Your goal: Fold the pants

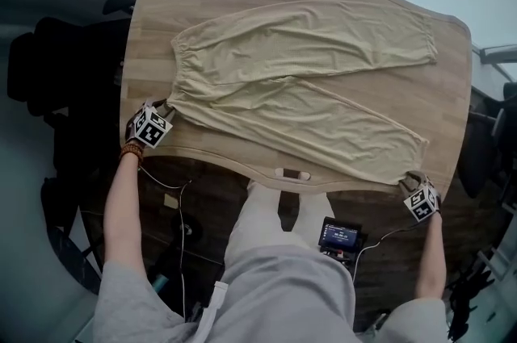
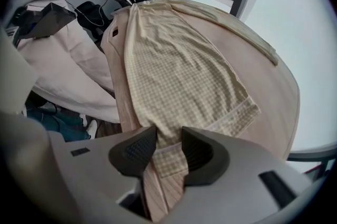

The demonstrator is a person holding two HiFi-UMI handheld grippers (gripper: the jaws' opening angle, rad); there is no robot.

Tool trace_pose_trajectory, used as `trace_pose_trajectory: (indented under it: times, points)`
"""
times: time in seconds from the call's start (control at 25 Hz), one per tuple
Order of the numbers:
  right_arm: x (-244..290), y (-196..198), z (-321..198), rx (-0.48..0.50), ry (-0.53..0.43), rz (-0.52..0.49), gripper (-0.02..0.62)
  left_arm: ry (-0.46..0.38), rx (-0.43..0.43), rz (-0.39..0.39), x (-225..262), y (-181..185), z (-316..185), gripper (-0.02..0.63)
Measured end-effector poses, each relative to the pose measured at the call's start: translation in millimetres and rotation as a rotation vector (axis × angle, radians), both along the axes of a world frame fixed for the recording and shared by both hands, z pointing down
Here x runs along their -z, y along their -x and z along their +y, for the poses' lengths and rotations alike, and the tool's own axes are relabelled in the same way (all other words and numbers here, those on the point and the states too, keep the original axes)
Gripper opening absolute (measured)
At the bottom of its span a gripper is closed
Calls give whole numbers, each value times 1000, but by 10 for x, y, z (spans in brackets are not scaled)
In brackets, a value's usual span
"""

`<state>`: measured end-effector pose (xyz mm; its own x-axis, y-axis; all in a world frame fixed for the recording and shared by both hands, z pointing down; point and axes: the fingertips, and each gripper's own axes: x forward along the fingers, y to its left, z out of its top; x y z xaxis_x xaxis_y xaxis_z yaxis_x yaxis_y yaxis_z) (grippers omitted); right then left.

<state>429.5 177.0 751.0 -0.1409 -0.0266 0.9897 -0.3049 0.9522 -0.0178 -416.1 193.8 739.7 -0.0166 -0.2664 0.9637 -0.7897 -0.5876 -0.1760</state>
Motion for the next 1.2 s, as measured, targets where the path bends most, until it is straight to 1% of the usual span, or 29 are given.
trace_pose_trajectory:
  times: [0.08, 0.16, 0.2, 0.28, 0.36, 0.4, 0.48, 0.56, 0.68, 0.8, 0.96, 1.12, 1.2]
  points:
    - [14, -7, 38, -17, -3, 15, 126, 4, -78, -35, -28, -94, 138, 93]
    - [13, -2, 31, -36, -34, 25, 38, -4, -171, -86, 6, -156, 266, 55]
    - [13, 8, 11, -44, -55, 27, 25, -13, -209, -113, 28, -171, 304, 51]
    - [59, 14, -22, -65, -92, 33, 20, -36, -264, -168, 63, -193, 379, 48]
    - [157, 16, -33, -94, -127, 27, 18, -68, -289, -216, 118, -190, 488, 48]
    - [219, 19, -45, -111, -146, 17, 17, -82, -288, -227, 154, -185, 549, 48]
    - [356, 23, -101, -147, -184, -8, 17, -91, -264, -215, 223, -172, 691, 48]
    - [513, 9, -180, -171, -219, -27, 15, -79, -223, -179, 278, -149, 858, 48]
    - [765, 38, -357, -200, -276, -74, 15, -68, -138, -117, 384, -76, 1043, 48]
    - [1055, 25, -525, -242, -326, -98, 15, -89, -85, -59, 575, -51, 1107, 48]
    - [1508, 124, -894, -249, -438, -100, 15, -181, 4, 20, 950, 2, 981, 48]
    - [1919, 230, -1374, -316, -541, -60, 15, -259, 29, 41, 1257, 55, 671, 49]
    - [2054, 265, -1626, -339, -582, -27, 15, -292, 68, 70, 1329, 91, 454, 49]
